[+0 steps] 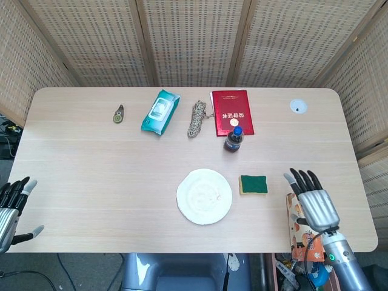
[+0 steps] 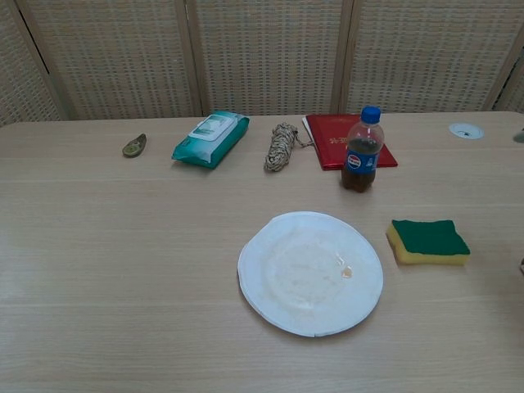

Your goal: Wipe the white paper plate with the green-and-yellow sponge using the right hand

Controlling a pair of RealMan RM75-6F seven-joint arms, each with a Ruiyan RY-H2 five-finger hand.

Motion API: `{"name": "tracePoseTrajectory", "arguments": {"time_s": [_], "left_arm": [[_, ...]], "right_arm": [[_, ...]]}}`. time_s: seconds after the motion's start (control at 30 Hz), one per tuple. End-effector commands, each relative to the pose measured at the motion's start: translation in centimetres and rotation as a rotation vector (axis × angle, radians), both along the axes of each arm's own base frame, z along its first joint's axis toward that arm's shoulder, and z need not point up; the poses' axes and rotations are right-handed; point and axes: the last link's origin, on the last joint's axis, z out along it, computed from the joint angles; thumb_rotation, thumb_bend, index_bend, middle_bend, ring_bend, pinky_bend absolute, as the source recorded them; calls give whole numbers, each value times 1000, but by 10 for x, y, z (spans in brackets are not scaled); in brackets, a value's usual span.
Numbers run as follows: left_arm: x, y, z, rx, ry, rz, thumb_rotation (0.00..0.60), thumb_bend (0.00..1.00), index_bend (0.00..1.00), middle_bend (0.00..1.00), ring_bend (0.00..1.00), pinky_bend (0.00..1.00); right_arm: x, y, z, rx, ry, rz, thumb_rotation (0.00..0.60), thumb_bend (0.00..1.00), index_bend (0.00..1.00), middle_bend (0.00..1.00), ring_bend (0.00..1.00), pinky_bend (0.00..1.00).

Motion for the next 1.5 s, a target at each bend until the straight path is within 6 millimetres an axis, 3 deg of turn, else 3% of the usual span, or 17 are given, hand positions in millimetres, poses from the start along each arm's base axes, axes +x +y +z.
{"name": "tracePoseTrajectory", "arguments": {"time_s": [0.03, 0.4, 0.77, 1.17, 1.33, 1.5], "left_arm": [[-1, 4, -3, 3, 15, 10, 600, 0, 0, 0, 0, 0], [-5, 17, -11, 6, 43, 57, 600, 0, 0, 0, 0, 0], [-10, 25, -12, 1, 49, 90, 600, 0, 0, 0, 0, 0], [-11, 26, -11, 0, 44, 102, 600, 0, 0, 0, 0, 0], [-12, 27, -11, -4, 42, 105, 600, 0, 0, 0, 0, 0], [-12, 28, -11, -3, 42, 107, 600, 0, 0, 0, 0, 0]], "right_arm": [[13, -38, -23, 59, 33, 40, 600, 0, 51, 49, 0, 3], [19, -85, -82, 146, 125, 89, 600, 0, 146, 191, 29, 121], [21, -98, -123, 173, 193, 97, 600, 0, 154, 207, 55, 173], [20, -102, -142, 164, 228, 110, 600, 24, 299, 399, 277, 381], [23, -103, -143, 148, 199, 123, 600, 212, 380, 480, 353, 394], [32, -102, -133, 115, 154, 169, 600, 282, 381, 484, 358, 394]]}}
